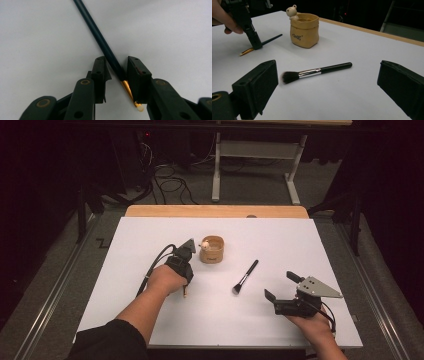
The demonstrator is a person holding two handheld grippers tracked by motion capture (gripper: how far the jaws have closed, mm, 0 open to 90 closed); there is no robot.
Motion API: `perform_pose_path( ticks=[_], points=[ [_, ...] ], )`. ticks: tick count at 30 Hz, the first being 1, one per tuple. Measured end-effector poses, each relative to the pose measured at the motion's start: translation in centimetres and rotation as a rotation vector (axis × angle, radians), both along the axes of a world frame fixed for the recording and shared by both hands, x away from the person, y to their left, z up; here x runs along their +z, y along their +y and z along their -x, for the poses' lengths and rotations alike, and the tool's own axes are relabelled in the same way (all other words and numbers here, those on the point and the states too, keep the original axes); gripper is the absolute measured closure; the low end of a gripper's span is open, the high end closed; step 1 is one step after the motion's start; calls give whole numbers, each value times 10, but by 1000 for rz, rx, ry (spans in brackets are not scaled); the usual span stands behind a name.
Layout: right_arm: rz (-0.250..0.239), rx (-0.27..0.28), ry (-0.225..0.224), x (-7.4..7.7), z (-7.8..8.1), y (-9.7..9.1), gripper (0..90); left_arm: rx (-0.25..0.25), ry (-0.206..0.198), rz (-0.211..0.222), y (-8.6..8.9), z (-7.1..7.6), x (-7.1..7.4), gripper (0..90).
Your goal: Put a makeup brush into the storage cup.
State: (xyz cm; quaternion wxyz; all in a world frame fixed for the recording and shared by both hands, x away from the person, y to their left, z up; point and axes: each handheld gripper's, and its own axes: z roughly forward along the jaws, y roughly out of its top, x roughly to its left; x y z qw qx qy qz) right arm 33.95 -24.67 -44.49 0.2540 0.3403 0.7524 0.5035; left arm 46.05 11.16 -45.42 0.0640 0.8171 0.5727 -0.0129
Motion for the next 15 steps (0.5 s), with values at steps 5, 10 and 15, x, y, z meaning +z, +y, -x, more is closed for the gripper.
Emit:
perform_pose_path(
  ticks=[5, 10, 15],
  points=[
    [-3, -1, 2, 0, 0, 0, 38, -8, -4, -3, 1, 0, 0, 717],
    [-2, -1, 2, 0, 0, 0, 38, -13, -9, -6, 1, 1, 0, 742],
    [-1, -1, 3, 0, 0, 0, 38, -22, -15, -10, 2, 1, 0, 764]
  ],
)
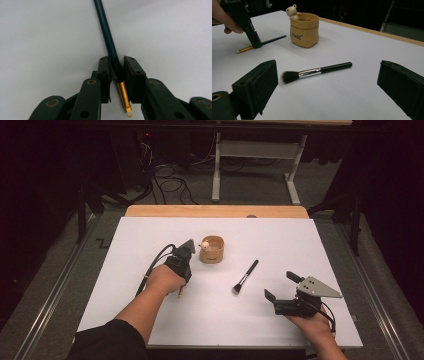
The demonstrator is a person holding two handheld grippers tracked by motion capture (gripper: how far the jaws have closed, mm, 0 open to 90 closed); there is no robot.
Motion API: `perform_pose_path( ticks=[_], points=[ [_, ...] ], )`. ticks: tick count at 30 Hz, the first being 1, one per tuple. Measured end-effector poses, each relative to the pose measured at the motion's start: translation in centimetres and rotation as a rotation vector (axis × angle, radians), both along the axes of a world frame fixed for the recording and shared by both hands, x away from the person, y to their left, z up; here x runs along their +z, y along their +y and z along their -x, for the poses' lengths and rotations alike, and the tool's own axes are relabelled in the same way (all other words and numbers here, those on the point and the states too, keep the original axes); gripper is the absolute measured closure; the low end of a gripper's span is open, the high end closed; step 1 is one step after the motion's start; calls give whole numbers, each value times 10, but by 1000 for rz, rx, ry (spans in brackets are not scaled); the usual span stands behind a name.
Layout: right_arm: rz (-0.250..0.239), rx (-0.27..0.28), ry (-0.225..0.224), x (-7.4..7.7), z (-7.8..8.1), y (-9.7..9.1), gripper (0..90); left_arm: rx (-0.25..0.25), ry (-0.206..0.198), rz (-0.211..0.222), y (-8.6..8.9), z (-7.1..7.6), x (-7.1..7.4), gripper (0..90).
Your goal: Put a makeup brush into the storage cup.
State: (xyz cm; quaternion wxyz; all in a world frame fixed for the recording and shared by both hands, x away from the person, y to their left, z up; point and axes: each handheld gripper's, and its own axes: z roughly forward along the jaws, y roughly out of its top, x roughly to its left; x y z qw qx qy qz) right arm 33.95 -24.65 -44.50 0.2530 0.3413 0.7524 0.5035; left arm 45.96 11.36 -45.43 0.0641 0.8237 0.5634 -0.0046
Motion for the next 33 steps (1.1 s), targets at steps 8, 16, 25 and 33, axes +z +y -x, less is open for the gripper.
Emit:
perform_pose_path(
  ticks=[8, 16, 25, 33],
  points=[
    [1, 1, -2, 0, 0, 0, 38, -14, -19, -2, 1, 2, 0, 798],
    [2, 2, -2, 0, 0, 0, 39, -27, -37, 7, 4, 4, -1, 826],
    [3, 3, -2, 0, 0, 0, 39, -44, -66, 47, 10, 8, -1, 828],
    [5, 2, 4, -1, 0, 1, 39, -76, -86, 62, 14, 12, 0, 829]
  ],
)
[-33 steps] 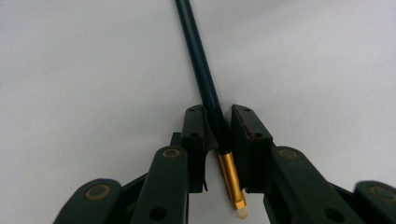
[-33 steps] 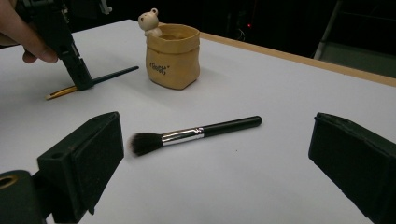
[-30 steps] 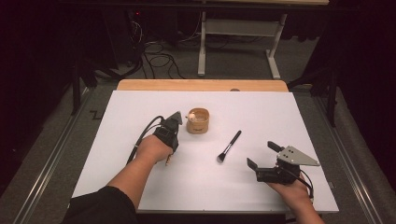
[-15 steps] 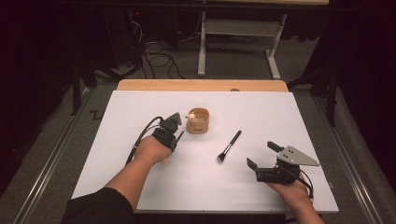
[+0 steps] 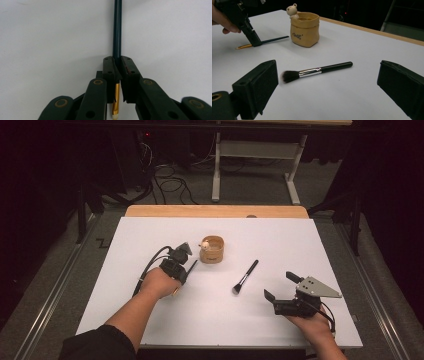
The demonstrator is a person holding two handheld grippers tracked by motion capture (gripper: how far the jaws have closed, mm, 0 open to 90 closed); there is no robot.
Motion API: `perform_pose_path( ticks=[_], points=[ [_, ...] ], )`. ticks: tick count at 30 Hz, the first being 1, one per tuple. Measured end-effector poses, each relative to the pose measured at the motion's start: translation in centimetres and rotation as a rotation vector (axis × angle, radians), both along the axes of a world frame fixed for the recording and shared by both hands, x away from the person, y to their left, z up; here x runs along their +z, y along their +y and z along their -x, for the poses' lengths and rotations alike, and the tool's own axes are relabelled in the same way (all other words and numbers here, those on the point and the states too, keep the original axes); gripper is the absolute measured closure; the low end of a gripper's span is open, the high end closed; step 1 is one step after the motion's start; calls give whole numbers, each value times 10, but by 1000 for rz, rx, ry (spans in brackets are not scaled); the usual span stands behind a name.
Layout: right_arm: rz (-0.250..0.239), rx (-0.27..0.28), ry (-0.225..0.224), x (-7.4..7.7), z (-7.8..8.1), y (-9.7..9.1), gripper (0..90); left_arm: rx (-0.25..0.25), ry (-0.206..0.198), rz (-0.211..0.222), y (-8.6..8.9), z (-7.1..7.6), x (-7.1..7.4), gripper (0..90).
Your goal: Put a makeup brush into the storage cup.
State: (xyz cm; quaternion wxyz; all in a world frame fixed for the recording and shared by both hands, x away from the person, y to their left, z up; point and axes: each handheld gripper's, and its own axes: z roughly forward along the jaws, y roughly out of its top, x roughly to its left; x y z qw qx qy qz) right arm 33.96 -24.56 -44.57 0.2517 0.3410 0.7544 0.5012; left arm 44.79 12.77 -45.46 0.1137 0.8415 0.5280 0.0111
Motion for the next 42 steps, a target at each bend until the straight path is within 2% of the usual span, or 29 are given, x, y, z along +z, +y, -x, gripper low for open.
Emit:
perform_pose_path(
  ticks=[6, 12, 17, 22, 27, 30, 37, 42],
  points=[
    [2, 1, 5, -1, 0, 1, 39, -36, -17, 10, 5, 7, 8, 829],
    [10, 3, 3, -1, 0, 2, 39, -64, -45, 37, 10, 16, 18, 830],
    [18, -1, 6, -2, 0, 2, 39, -108, -63, 54, 15, 23, 26, 830],
    [22, 1, 12, -4, -1, 3, 39, -162, -75, 96, 19, 33, 35, 830],
    [26, -2, 17, -5, -2, 4, 39, -249, -95, 80, 18, 42, 43, 830],
    [28, -7, 19, -6, -2, 5, 39, -284, -99, 69, 16, 46, 47, 830],
    [33, -9, 24, -8, -3, 5, 39, -357, -81, 72, 12, 52, 56, 831],
    [40, -8, 24, -8, -2, 6, 39, -415, -77, 58, 7, 58, 65, 830]
  ],
)
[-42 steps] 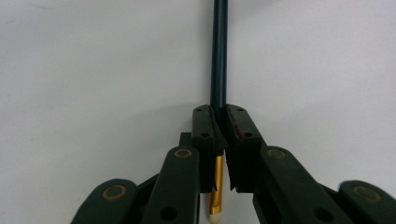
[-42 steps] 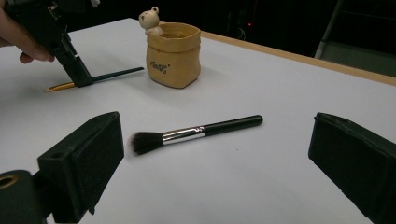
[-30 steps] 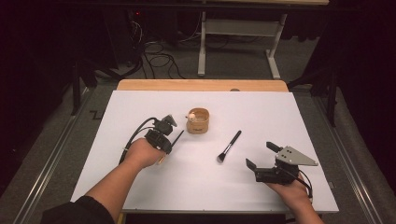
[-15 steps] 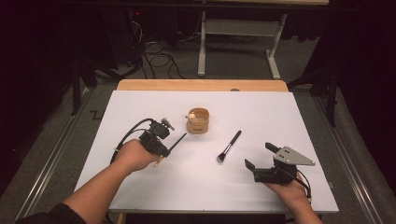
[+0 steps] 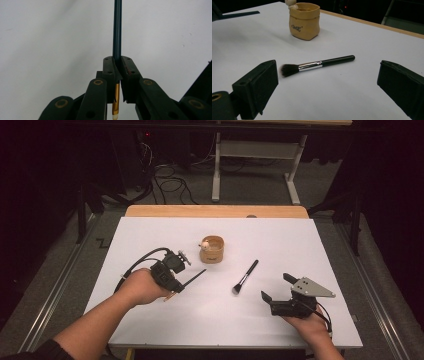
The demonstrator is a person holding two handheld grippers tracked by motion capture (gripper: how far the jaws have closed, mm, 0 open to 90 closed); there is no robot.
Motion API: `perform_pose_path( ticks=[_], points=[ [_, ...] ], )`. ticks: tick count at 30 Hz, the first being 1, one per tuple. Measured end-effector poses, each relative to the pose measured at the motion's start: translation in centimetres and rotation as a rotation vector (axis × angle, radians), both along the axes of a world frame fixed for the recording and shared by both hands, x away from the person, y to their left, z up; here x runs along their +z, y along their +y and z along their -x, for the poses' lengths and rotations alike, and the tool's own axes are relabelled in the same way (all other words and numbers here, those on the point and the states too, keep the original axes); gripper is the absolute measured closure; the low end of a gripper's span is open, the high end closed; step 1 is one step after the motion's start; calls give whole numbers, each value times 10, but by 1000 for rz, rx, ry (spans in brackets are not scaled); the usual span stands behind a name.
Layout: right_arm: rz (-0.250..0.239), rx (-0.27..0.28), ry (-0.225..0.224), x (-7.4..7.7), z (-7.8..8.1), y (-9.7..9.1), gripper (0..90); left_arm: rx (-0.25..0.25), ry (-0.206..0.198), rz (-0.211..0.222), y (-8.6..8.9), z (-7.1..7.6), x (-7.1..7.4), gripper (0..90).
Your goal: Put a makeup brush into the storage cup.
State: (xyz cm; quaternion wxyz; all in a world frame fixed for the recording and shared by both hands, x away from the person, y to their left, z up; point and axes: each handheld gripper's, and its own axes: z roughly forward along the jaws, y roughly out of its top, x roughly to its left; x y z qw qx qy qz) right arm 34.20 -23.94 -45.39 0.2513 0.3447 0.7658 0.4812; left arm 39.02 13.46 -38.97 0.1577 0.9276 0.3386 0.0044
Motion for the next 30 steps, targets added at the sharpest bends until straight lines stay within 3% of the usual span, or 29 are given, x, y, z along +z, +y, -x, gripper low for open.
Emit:
perform_pose_path(
  ticks=[13, 23, 30],
  points=[
    [0, 13, -9, 0, 2, 2, 41, -109, 22, -81, -26, 8, 17, 830],
    [12, 29, -10, 1, 4, 6, 45, -173, 65, -130, -40, 8, 7, 830],
    [69, 72, -7, 3, 8, 15, 79, -217, 93, -161, -47, 10, 3, 830]
  ],
)
